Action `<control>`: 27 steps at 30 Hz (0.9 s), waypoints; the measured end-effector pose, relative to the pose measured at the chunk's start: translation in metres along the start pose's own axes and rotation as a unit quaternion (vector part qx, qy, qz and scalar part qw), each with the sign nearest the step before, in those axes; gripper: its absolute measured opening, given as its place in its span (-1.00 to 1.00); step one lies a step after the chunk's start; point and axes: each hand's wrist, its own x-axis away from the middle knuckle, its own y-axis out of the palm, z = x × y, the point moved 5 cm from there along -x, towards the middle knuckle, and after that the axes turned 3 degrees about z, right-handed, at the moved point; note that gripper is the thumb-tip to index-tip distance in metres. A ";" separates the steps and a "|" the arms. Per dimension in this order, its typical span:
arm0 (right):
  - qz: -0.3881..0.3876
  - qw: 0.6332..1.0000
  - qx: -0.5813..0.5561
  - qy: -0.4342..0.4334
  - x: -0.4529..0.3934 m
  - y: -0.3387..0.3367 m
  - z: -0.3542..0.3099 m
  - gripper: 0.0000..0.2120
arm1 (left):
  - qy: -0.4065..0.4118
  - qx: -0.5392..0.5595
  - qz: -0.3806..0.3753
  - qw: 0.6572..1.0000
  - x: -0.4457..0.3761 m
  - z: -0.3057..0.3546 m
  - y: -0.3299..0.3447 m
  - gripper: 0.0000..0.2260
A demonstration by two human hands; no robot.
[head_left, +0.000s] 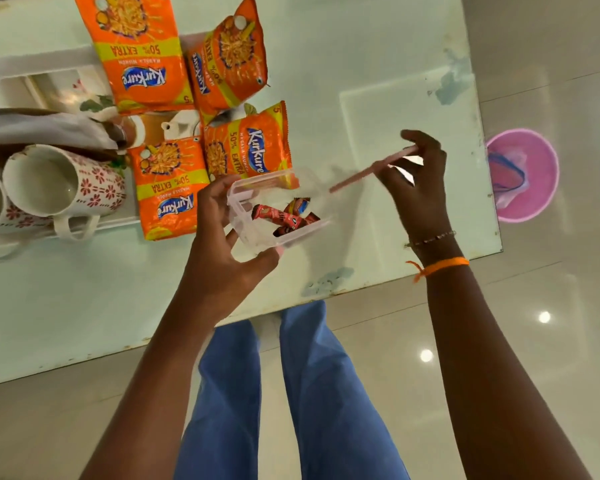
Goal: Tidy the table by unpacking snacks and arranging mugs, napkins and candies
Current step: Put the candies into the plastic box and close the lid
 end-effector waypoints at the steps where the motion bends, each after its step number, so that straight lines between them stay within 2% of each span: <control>1: -0.005 0.995 -0.094 0.038 0.002 -0.005 -0.002 -0.54 | -0.002 0.003 -0.002 1.000 -0.002 0.000 0.003 -0.30; 3: -0.049 0.954 -0.276 0.103 0.006 -0.008 -0.005 -0.62 | -0.006 0.012 -0.015 1.000 -0.007 0.001 0.010 -0.31; 5: -0.128 0.920 -0.348 0.124 0.009 -0.004 -0.010 -0.46 | -0.008 0.022 -0.029 0.999 -0.013 0.003 0.018 -0.31; 7: -0.212 0.910 -0.339 0.111 0.015 0.005 -0.016 -0.28 | -0.006 0.037 -0.036 0.999 -0.018 0.008 0.026 -0.34; 11: -0.314 0.906 -0.272 0.081 0.025 0.020 -0.027 -0.22 | -0.003 0.087 -0.053 0.995 -0.028 0.021 0.039 -0.33; 15: -0.346 0.906 -0.234 0.070 0.021 0.022 -0.033 -0.38 | -0.027 0.149 -0.046 0.987 -0.036 0.029 0.042 -0.27; 22: -0.363 0.902 -0.221 0.076 0.027 0.038 -0.027 -0.36 | -0.101 0.233 -0.063 0.965 -0.035 0.026 0.032 -0.34; 25: -0.373 0.901 -0.205 0.084 0.040 0.051 -0.026 -0.34 | -0.142 0.304 -0.057 0.940 -0.030 0.015 0.015 -0.55; 27: -0.382 0.903 -0.181 0.076 0.051 0.064 -0.028 -0.33 | -0.153 0.280 -0.013 0.948 -0.026 0.003 0.001 -0.76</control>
